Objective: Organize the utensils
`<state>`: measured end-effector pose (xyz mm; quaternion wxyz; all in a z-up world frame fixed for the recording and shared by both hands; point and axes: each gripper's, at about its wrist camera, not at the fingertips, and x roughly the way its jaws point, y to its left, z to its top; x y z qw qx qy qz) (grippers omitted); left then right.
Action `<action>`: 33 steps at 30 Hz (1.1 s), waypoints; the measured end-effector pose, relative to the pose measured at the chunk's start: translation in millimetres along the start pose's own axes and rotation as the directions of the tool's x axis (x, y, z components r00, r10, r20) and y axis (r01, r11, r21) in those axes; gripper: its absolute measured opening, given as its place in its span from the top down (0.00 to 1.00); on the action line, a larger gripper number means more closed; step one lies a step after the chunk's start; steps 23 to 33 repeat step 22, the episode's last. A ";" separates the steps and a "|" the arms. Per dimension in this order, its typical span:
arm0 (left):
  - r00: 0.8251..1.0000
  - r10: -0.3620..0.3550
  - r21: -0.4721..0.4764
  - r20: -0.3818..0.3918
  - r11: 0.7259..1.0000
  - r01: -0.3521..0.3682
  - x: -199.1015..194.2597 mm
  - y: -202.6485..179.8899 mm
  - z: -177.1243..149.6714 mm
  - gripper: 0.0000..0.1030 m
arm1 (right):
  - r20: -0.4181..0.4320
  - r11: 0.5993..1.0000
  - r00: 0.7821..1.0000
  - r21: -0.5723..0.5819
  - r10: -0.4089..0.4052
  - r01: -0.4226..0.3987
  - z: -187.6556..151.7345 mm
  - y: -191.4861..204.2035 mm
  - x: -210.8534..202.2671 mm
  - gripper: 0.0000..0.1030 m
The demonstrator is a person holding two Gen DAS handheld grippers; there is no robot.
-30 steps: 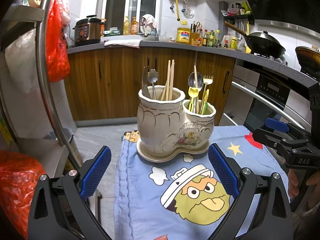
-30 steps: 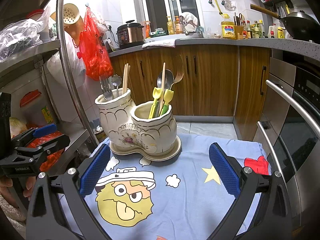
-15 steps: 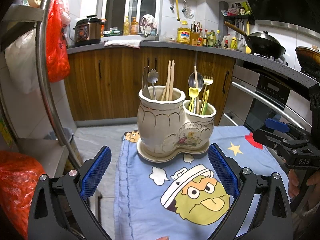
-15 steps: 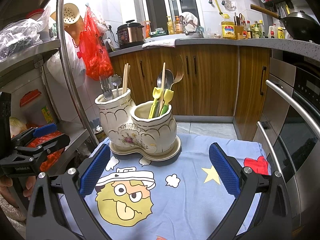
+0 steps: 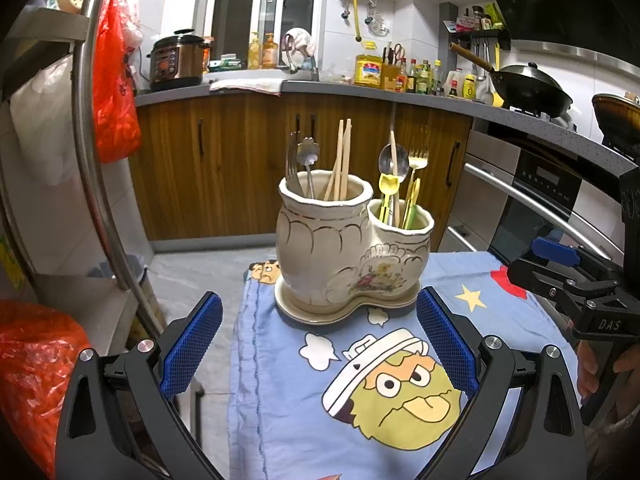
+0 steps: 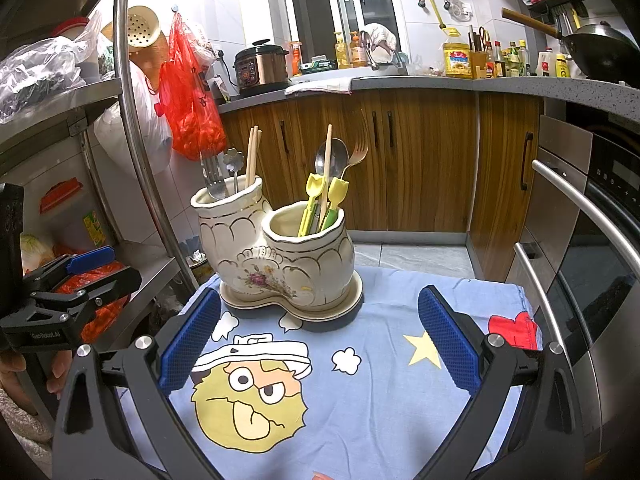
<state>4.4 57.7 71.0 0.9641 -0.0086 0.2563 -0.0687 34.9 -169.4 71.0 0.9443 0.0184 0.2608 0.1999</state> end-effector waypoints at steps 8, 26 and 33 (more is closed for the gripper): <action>1.000 0.003 0.005 0.006 1.000 -0.003 -0.2 0.0 0.3 0.06 | -0.003 1.000 1.000 0.000 0.001 -0.001 0.4 0.7 1.4 0.05; 1.000 -0.006 -0.004 -0.010 1.000 0.006 5.3 6.4 1.5 0.06 | -0.010 1.000 1.000 0.001 0.004 -0.004 -1.2 0.7 3.5 0.05; 1.000 -0.006 -0.004 -0.010 1.000 0.006 5.3 6.4 1.5 0.06 | -0.010 1.000 1.000 0.001 0.004 -0.004 -1.2 0.7 3.5 0.05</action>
